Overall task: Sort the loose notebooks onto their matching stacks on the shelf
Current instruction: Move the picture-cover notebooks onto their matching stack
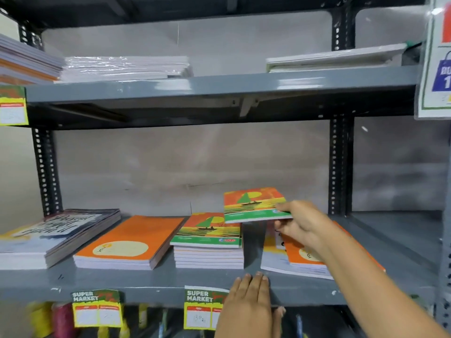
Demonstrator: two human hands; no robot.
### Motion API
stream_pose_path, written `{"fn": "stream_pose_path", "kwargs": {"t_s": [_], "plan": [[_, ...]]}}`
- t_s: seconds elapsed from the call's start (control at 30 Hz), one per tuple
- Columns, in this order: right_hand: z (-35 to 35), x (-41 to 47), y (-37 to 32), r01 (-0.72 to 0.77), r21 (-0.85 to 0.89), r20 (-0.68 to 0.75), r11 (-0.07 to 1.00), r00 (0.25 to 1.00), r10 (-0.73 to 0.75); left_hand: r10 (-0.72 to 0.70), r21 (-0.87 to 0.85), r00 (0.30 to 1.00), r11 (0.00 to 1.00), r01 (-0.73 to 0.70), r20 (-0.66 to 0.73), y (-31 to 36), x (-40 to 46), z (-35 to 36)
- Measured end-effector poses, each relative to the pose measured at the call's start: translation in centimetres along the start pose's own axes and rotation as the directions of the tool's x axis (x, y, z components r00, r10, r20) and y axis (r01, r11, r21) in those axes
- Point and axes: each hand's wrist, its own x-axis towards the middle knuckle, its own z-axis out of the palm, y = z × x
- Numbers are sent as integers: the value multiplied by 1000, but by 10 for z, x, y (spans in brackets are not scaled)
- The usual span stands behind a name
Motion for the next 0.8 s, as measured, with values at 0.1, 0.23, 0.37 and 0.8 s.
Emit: {"fn": "stream_pose_path", "kwargs": {"t_s": [0.1, 0.23, 0.37, 0.8], "plan": [[43, 3, 18, -16, -51, 24, 999, 1000, 17, -12, -8, 981, 1000, 10, -195, -9, 7, 8], [73, 9, 34, 40, -353, -32, 935, 998, -55, 13, 8, 975, 1000, -11, -220, -12, 6, 16], [72, 10, 32, 101, -710, -31, 697, 984, -174, 29, -9, 971, 999, -32, -236, -12, 6, 22], [58, 2, 52, 556, -789, 518, 259, 831, -204, 42, 105, 918, 994, -1, -394, -9, 8, 40]]}}
